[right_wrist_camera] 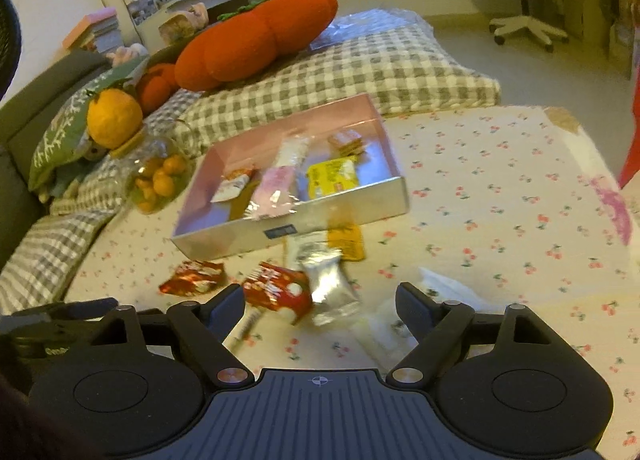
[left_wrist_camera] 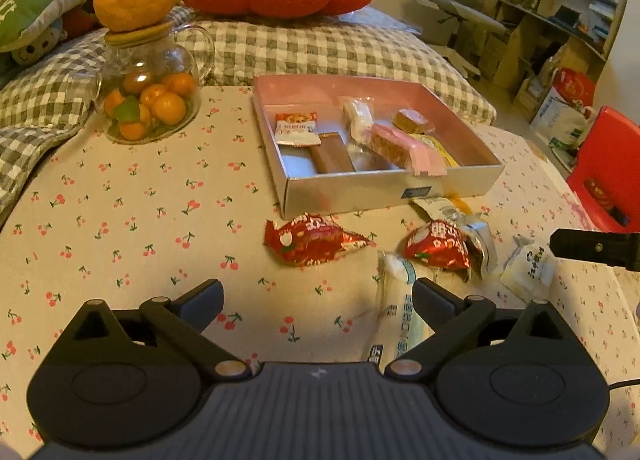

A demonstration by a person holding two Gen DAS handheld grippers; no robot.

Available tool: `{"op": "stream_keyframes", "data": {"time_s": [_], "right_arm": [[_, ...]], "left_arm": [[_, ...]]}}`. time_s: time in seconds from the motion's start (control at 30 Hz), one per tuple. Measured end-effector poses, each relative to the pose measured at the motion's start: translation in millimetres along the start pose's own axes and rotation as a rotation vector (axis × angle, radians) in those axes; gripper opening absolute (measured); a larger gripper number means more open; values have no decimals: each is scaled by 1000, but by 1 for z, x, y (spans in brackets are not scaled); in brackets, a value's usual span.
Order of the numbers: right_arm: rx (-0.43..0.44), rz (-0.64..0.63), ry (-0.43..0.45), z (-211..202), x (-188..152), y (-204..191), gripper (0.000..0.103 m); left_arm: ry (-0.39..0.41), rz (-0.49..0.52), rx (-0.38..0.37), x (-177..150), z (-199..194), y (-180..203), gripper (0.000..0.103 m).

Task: Organize snacks
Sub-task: 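Lift both tools out of the box and move over the remaining snacks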

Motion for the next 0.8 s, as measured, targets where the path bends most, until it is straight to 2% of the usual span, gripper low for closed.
{"op": "stream_keyframes", "data": {"time_s": [0.17, 0.43, 0.67, 0.8], "right_arm": [[-47, -7, 3, -6, -8, 16, 85], [-119, 55, -23, 7, -21, 39, 85], [-192, 118, 30, 30, -6, 48, 85], [-254, 99, 27, 46, -4, 53, 85]], "left_arm": [[14, 1, -26, -6, -2, 4, 101], [23, 28, -56, -18, 3, 27, 100], [17, 69, -35, -27, 13, 43, 99], [22, 72, -18, -30, 19, 44, 97]]}}
Point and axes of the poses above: each gripper's, at about its wrist camera, not at the fingertips, and z roughly the way its jaws point, y to its right, x to its top, the point moved 4 cm from there along z, roughly the way its jaws point, and after that the axes turned 13 degrees about x, right-handed, at the moved point
